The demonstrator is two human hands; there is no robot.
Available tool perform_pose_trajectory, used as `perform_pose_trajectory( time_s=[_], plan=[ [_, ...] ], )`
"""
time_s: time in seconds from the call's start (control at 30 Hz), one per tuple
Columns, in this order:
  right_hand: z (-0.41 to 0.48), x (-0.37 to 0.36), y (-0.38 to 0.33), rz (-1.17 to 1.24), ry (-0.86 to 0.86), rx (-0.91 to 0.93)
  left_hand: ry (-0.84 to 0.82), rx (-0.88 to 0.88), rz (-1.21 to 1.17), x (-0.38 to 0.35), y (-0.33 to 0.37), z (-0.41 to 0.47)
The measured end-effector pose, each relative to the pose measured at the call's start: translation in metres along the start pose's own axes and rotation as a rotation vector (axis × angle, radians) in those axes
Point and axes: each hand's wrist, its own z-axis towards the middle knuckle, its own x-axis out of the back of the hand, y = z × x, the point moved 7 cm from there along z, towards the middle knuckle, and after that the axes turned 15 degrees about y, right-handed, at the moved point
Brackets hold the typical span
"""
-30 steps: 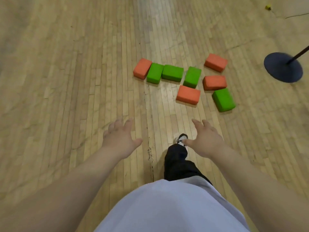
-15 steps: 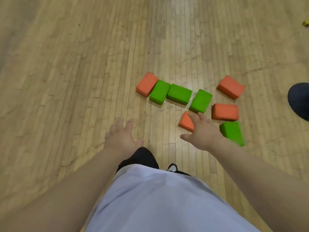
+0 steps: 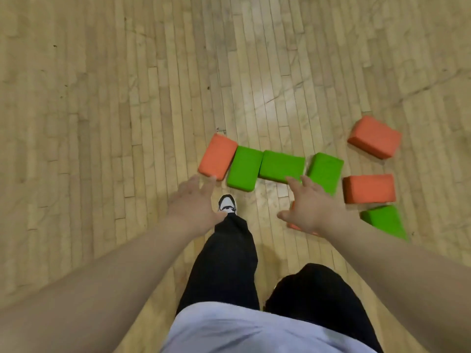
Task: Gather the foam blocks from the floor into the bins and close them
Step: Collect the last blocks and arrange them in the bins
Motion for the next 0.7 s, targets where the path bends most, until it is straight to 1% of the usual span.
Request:
perform_pose_trajectory(
  time_s=[0.1,0.17,0.3,0.43,0.5,0.57,0.63,0.7],
  plan=[
    [0.092,-0.018,-0.016,0.002,-0.043,0.018,-0.011,-0.023,-0.004,-0.012,-0.012,0.088],
    [0.164,-0.049,-0.025,-0.002,-0.062,0.034,0.010,-0.026,-0.033,-0.044,-0.024,0.155],
    [0.321,-0.154,-0.037,-0.032,-0.066,0.102,0.043,-0.014,-0.046,-0.156,-0.054,0.299],
    [0.451,-0.271,-0.037,-0.124,-0.058,0.156,0.073,0.154,-0.123,-0.280,-0.089,0.410],
    [0.492,-0.317,-0.028,-0.150,-0.065,0.160,0.085,0.269,-0.187,-0.335,-0.111,0.444],
    [0.515,-0.346,-0.015,-0.144,-0.067,0.164,0.063,0.390,-0.286,-0.381,-0.132,0.457],
    [0.526,-0.357,-0.007,-0.120,-0.040,0.191,0.039,0.472,-0.477,-0.413,-0.143,0.453],
    [0.526,-0.356,-0.002,-0.138,-0.014,0.216,0.011,0.510,-0.633,-0.429,-0.144,0.438]
  ],
)
